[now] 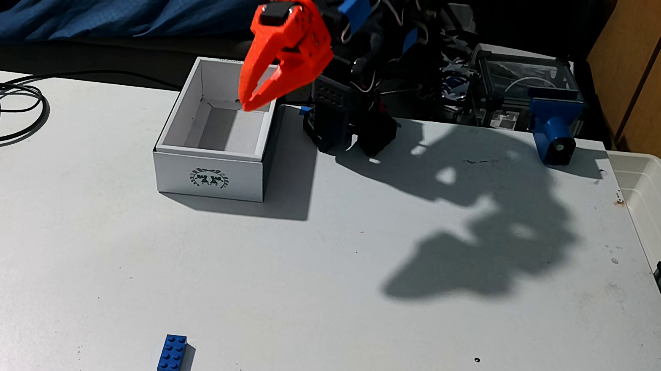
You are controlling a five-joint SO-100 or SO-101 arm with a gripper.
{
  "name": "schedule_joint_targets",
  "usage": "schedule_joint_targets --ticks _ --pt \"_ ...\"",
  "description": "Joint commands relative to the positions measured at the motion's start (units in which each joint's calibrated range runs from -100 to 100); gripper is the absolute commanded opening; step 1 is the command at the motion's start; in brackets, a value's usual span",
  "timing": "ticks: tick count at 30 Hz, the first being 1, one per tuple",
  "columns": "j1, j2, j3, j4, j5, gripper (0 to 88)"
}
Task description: Grab the blue brick and place in box
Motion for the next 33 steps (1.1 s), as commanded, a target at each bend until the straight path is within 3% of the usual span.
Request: schedule_joint_targets --ticks 1,10,21,33 --pt "0.81 16.09 -15.11 3.04 -2.50 0.9" --pt "2.60 49.24 -42.35 14.84 -11.44 0.9" --pt "0.74 71.14 -53.35 17.52 -17.23 1.4" --pt "-3.12 92.29 -63.47 17.52 -21.23 21.2"
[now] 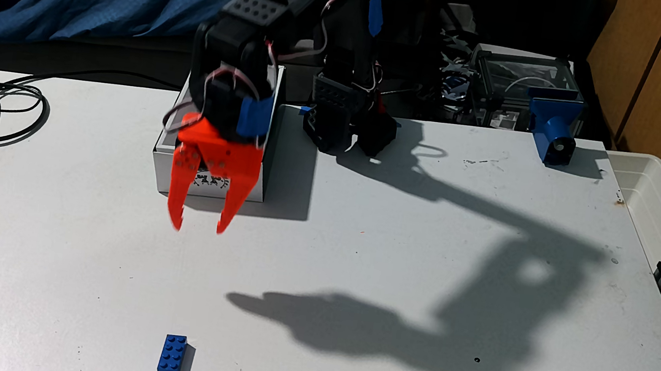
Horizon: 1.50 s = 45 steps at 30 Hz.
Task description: Grab the blue brick and place in box
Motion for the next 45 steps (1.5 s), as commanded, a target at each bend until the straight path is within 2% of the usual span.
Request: schedule_joint_targets --ticks 1,9,28,45 --pt "-0.99 3.69 -5.88 0.12 -1.17 22.3" --pt "-2.17 11.13 -14.58 0.21 -3.65 34.0" --pt "-7.15 27.28 -32.86 2.45 -8.38 47.1" --pt "-7.52 42.34 -57.70 8.91 -9.80 47.4"
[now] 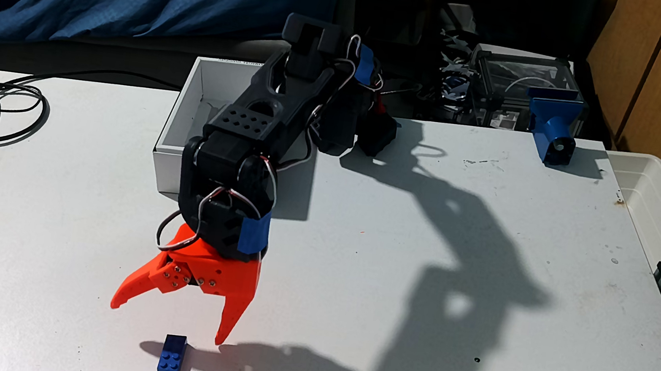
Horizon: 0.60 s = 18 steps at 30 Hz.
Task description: Grab the blue brick and place in box
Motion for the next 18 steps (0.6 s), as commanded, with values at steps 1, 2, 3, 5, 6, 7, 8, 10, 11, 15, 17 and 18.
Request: schedule_joint_targets --ticks 1,2,3,5,6,7,8,10,11,15,17,18 --pt "-0.29 0.87 -5.22 0.74 -0.44 47.4" --pt "-0.29 1.38 -5.84 0.83 -0.44 47.4" --pt "-0.29 1.88 -6.46 0.83 -0.44 47.4" --pt "-0.29 2.56 -7.97 0.83 -0.44 47.4" --pt "-0.29 2.81 -8.85 0.83 -0.44 47.4" --pt "-0.29 2.98 -9.56 0.74 -0.44 47.4" --pt "-0.29 3.07 -10.27 0.74 -0.44 47.4" --pt "-0.22 3.24 -11.16 0.49 -0.44 47.0" --pt "-0.22 3.32 -11.43 0.31 -0.44 47.0" --pt "-0.07 3.32 -11.78 -0.03 -0.38 46.6" --pt "0.01 3.32 -11.78 -0.12 -0.17 46.6" --pt "0.01 3.40 -11.78 -0.12 -0.12 46.6"
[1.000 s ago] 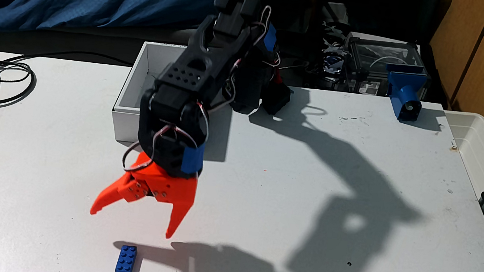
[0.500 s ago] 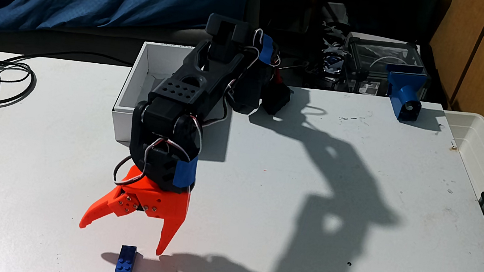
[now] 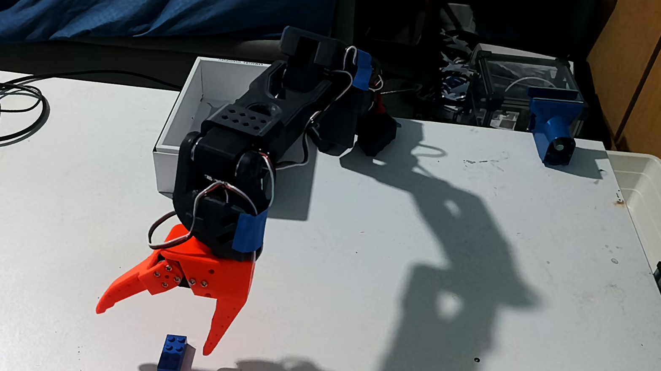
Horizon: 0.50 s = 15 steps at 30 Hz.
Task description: Grab the blue brick and place in box
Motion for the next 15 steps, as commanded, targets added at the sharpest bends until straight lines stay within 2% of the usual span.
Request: schedule_joint_targets --ticks 1,15 --pt "0.01 -0.06 -2.39 -0.47 0.04 46.6" --pt "0.45 2.06 -2.31 -0.47 0.25 46.5"
